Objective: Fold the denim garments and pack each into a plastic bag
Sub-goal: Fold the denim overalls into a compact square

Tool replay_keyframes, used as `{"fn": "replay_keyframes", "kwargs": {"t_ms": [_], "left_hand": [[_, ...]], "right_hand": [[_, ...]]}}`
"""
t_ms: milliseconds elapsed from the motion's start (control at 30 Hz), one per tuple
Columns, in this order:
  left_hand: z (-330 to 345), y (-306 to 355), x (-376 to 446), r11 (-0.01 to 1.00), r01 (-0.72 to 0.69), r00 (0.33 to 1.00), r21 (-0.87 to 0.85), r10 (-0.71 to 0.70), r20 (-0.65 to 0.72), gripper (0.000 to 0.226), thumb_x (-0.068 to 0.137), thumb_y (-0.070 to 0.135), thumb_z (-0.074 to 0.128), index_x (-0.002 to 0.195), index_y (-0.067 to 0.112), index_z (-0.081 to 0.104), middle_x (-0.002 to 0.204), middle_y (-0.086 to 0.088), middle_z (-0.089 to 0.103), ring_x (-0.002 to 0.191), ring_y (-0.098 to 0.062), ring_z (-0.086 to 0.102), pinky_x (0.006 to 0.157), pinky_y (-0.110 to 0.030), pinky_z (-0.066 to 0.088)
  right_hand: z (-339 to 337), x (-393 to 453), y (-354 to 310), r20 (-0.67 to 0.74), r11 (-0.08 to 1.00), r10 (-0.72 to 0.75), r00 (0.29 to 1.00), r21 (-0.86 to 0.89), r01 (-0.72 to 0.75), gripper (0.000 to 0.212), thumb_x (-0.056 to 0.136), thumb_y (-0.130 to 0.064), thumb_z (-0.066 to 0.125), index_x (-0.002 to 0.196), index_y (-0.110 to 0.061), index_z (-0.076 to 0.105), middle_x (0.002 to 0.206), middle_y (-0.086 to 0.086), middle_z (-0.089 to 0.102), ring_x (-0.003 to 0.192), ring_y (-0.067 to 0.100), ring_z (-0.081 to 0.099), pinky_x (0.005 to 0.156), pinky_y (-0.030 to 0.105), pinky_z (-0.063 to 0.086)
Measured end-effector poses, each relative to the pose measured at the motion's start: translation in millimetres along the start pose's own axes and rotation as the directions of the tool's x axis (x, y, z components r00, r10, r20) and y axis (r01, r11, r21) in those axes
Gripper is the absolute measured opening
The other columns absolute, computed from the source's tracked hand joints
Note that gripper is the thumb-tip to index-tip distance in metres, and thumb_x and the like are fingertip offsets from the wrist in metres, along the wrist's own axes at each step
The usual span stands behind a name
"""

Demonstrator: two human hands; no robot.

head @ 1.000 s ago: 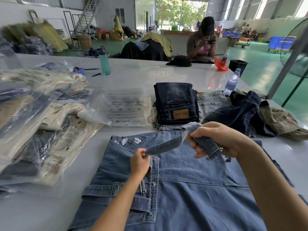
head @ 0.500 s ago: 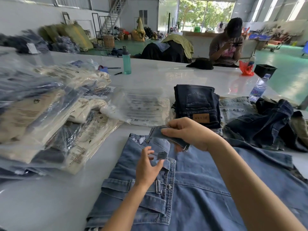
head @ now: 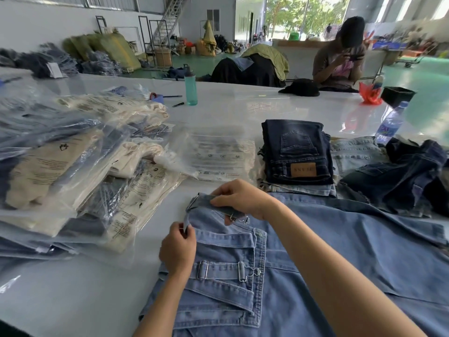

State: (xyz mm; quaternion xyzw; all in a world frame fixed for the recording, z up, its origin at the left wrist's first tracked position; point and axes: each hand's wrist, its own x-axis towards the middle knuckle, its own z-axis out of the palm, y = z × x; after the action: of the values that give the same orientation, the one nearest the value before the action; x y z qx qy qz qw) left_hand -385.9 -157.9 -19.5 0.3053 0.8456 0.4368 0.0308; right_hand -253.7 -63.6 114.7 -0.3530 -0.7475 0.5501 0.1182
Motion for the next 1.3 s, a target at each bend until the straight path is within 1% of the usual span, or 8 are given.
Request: {"fn": "replay_keyframes", "kwargs": {"t_ms": [233, 367, 567, 700, 900, 967, 1067, 1300], "left_hand": [[-8.5, -31.7, 13.0, 0.947, -0.117, 0.97, 0.3, 0.045, 0.238, 0.017, 0.084, 0.02, 0.064, 0.099, 0.012, 0.066, 0.099, -0.009, 0.068, 0.095, -0.032, 0.058, 0.063, -0.035, 0.044], [-9.1, -27.6, 15.6, 0.937, -0.25, 0.94, 0.245, 0.174, 0.294, 0.019, 0.085, 0.022, 0.065, 0.1, 0.012, 0.064, 0.101, -0.005, 0.068, 0.097, -0.028, 0.057, 0.07, -0.034, 0.046], [2.2, -6.7, 4.0, 0.975, -0.212, 0.931, -0.058, 0.22, 0.293, 0.014, 0.085, -0.001, 0.061, 0.098, 0.0, 0.056, 0.093, -0.014, 0.066, 0.085, -0.031, 0.063, 0.068, -0.03, 0.044], [12.6, 2.9, -6.4, 0.985, -0.113, 0.935, -0.13, 0.15, 0.323, 0.026, 0.083, -0.007, 0.056, 0.106, 0.002, 0.046, 0.093, -0.009, 0.058, 0.081, -0.027, 0.057, 0.067, -0.028, 0.039], [14.1, 4.8, -5.8, 0.979, 0.002, 0.958, -0.204, 0.056, 0.28, 0.028, 0.083, -0.012, 0.051, 0.103, 0.006, 0.043, 0.094, -0.009, 0.054, 0.08, -0.023, 0.049, 0.067, -0.028, 0.035], [13.3, 7.3, -4.3, 0.968, 0.055, 0.962, -0.244, 0.014, 0.272, 0.03, 0.083, -0.012, 0.052, 0.1, 0.01, 0.041, 0.095, -0.008, 0.055, 0.081, -0.023, 0.051, 0.068, -0.028, 0.036], [15.7, 8.4, -5.0, 0.971, 0.036, 0.955, -0.238, 0.037, 0.295, 0.02, 0.085, -0.005, 0.055, 0.095, 0.011, 0.048, 0.093, -0.006, 0.057, 0.083, -0.024, 0.055, 0.063, -0.025, 0.039], [17.0, 5.7, -15.6, 0.989, -0.06, 0.979, 0.132, 0.033, 0.2, 0.014, 0.092, 0.011, 0.052, 0.105, 0.004, 0.055, 0.107, -0.014, 0.058, 0.094, -0.033, 0.058, 0.065, -0.033, 0.042]], "right_hand": [[7.3, 8.2, 67.6, -0.107, 0.969, 0.219, 0.97, -0.094, -0.229, 0.013, 0.089, -0.005, 0.058, 0.101, -0.01, 0.059, 0.071, 0.009, 0.062, 0.04, 0.01, 0.056, 0.037, 0.02, 0.044], [8.4, 3.6, 94.2, -0.153, 0.948, 0.287, 0.946, -0.097, -0.303, 0.005, 0.089, -0.007, 0.057, 0.092, -0.009, 0.059, 0.073, 0.012, 0.063, 0.047, 0.017, 0.057, 0.048, 0.029, 0.052], [-7.3, -3.6, 101.6, -0.301, 0.945, 0.128, 0.945, -0.252, -0.208, 0.049, 0.072, -0.017, 0.079, 0.114, -0.017, 0.055, 0.085, -0.005, 0.059, 0.07, 0.01, 0.056, 0.057, 0.015, 0.042], [-8.0, -10.1, 113.8, -0.557, 0.845, 0.01, 0.831, -0.44, -0.305, 0.014, 0.078, -0.008, 0.058, 0.092, -0.007, 0.06, 0.084, 0.008, 0.062, 0.084, 0.029, 0.06, 0.062, 0.028, 0.04], [24.8, -19.9, 115.2, -0.217, 0.996, 0.043, 0.975, -0.064, -0.058, 0.015, 0.087, -0.005, 0.058, 0.089, -0.009, 0.044, 0.081, 0.019, 0.07, 0.064, 0.03, 0.069, 0.056, 0.039, 0.054], [28.7, -18.2, 117.7, -0.155, 0.975, 0.087, 0.984, -0.19, -0.116, 0.016, 0.09, -0.007, 0.054, 0.093, -0.011, 0.039, 0.093, 0.023, 0.069, 0.077, 0.037, 0.068, 0.064, 0.044, 0.053], [22.9, -15.1, 127.6, -0.298, 0.899, 0.101, 0.949, -0.381, -0.215, 0.015, 0.088, -0.005, 0.048, 0.093, -0.01, 0.034, 0.098, 0.02, 0.063, 0.084, 0.032, 0.058, 0.069, 0.039, 0.044], [17.7, -8.6, 141.1, -0.402, 0.926, 0.211, 0.891, -0.211, -0.314, 0.014, 0.088, -0.006, 0.057, 0.096, -0.007, 0.046, 0.098, 0.019, 0.065, 0.089, 0.033, 0.064, 0.079, 0.048, 0.053]]}}
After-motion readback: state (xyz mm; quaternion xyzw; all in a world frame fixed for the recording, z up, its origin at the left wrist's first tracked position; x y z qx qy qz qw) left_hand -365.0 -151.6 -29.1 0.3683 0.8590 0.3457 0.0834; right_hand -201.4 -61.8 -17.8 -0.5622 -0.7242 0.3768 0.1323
